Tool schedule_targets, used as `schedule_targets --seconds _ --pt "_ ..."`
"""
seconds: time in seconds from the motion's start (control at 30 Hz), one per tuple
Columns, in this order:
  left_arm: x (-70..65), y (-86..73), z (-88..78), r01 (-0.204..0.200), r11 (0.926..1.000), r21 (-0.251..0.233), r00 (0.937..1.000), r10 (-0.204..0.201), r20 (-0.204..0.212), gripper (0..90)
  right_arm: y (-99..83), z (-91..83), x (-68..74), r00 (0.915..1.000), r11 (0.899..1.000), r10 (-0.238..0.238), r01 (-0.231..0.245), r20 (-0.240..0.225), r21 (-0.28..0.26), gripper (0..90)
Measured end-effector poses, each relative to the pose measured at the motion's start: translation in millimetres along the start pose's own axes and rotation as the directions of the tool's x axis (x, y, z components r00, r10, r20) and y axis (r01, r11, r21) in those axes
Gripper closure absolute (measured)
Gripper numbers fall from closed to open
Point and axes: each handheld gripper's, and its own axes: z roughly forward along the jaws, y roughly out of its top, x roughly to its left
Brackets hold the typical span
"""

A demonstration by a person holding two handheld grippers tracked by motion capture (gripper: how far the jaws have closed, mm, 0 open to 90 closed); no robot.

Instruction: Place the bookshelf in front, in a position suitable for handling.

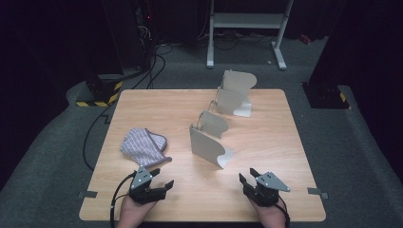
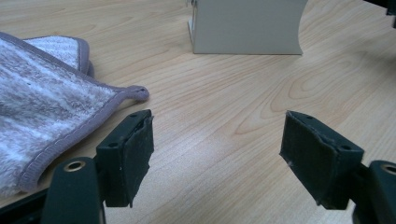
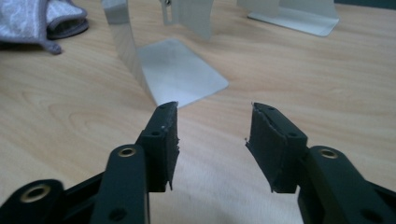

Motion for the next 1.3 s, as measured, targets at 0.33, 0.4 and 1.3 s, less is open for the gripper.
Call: schedule_targets --seconds 0.33,0.4,1.3 --pt "2.1 -4.0 -2.2 0.024 0.9996 -0.012 0.9994 -0.024 -0.026 24.8 32.0 32.5 12.9 0.9999 0.999 -0.013 0.013 -0.001 -0.029 56.3" --pt "2.1 -5.4 -2.9 0.029 0.9995 -0.012 0.9992 -0.030 -0.027 24.8 38.4 42.7 12.9 0.9999 0.999 -0.010 0.010 0.013 -0.035 56.4" --pt "24.3 -33.6 -58.6 0.119 0.9925 -0.024 0.9797 -0.122 -0.159 24.8 57.5 76.6 17.0 0.9968 0.996 -0.040 0.034 -0.069 -0.084 55.6"
